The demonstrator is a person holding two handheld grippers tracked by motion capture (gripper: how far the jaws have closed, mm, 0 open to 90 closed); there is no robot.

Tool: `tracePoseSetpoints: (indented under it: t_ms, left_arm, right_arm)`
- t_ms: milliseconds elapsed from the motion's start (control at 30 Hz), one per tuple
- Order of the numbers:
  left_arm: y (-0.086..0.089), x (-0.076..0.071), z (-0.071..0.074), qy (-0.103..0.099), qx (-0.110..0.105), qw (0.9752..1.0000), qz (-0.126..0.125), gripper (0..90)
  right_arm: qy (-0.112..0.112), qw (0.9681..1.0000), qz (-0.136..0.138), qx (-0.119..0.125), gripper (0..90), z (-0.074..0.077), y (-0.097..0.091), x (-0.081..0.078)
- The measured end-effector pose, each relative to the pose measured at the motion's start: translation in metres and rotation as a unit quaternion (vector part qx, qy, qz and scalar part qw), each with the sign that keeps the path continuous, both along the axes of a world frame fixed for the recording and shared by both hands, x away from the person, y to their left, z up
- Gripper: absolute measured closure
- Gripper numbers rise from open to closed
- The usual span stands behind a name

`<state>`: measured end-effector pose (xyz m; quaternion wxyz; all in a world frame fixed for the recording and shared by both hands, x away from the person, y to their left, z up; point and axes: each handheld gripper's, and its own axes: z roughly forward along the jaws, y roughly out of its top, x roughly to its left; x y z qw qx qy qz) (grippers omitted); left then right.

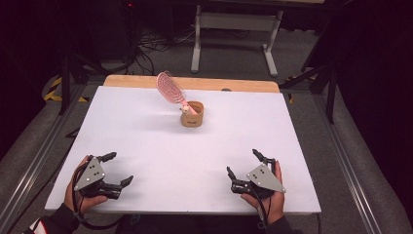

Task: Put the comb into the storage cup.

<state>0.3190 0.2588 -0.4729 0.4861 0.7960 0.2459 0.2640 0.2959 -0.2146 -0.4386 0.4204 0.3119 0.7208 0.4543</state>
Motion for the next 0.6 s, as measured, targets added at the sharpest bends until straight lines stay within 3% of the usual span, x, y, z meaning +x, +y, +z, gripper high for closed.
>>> tracePoseSetpoints:
  t_ms: [100, 600]
  left_arm:
    - [-0.0001, -0.0009, 0.0042, -0.007, -0.011, 0.9999, 0.001, 5.3]
    - [-0.0043, -0.0018, 0.008, -0.019, -0.017, 0.9997, 0.001, 4.0]
  right_arm:
    - [-0.001, 1.0, 0.002, -0.001, 5.9, 0.0009, 0.0006, -0.0011]
    - [-0.004, 0.9999, 0.006, -0.01, 6.0, 0.0009, 0.0046, -0.0041]
